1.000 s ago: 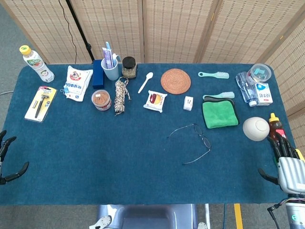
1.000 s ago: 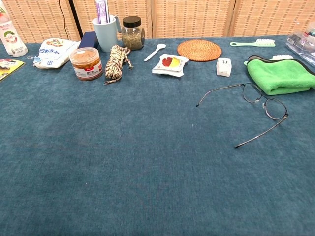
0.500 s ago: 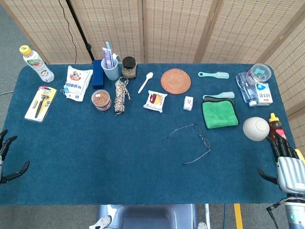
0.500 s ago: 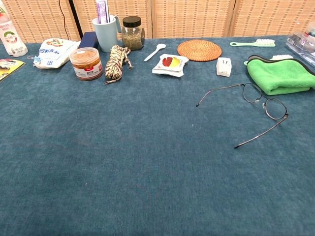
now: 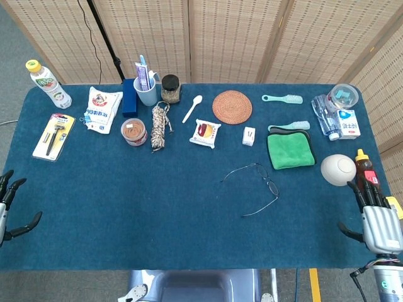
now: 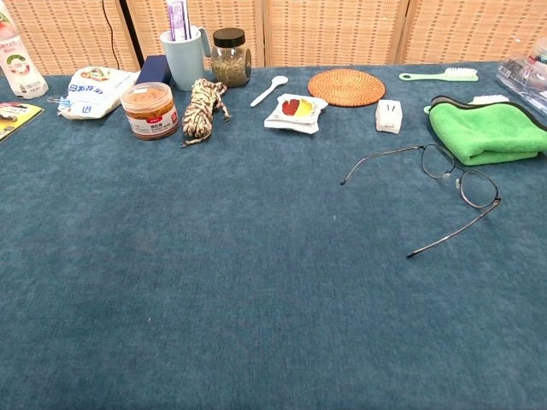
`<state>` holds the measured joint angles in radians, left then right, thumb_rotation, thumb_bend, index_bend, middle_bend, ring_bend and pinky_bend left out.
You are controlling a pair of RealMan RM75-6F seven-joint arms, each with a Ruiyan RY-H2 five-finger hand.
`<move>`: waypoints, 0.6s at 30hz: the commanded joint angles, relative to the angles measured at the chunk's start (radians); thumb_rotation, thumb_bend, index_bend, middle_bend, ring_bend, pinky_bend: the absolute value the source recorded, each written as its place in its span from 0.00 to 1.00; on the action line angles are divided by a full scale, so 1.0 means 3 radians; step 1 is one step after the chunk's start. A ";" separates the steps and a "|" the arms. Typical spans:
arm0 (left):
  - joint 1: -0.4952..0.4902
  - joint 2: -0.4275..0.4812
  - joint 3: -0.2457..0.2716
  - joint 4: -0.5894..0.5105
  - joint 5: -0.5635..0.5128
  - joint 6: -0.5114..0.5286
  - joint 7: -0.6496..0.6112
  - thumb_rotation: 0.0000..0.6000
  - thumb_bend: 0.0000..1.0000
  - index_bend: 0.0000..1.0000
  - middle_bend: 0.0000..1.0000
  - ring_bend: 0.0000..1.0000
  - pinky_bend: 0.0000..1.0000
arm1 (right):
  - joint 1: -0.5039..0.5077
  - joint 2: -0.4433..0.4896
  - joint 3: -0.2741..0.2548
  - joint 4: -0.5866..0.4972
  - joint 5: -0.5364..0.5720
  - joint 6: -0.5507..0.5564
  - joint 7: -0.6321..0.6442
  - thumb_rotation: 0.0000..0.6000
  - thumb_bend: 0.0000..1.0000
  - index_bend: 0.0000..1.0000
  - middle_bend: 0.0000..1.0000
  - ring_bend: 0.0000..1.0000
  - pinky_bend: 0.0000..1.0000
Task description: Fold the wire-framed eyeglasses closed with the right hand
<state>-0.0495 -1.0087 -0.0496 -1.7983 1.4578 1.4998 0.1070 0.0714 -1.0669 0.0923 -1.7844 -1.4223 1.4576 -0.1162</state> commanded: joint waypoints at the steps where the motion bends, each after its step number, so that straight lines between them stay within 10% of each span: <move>1: -0.0017 -0.0002 -0.0005 -0.0017 0.0016 -0.0012 0.0012 0.58 0.25 0.17 0.01 0.06 0.03 | 0.0047 0.0004 -0.0011 -0.0026 -0.0027 -0.0073 -0.0001 1.00 0.22 0.14 0.01 0.01 0.12; 18: -0.0098 0.0091 -0.0027 -0.0136 0.0065 -0.0071 0.0044 0.58 0.25 0.17 0.01 0.06 0.03 | 0.0519 -0.0190 0.0094 -0.0145 0.0080 -0.0715 -0.0018 1.00 0.22 0.18 0.00 0.00 0.02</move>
<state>-0.0779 -0.9816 -0.0572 -1.8386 1.4776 1.4795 0.1206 0.2129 -1.1138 0.1126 -1.8236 -1.4088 1.2586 -0.1168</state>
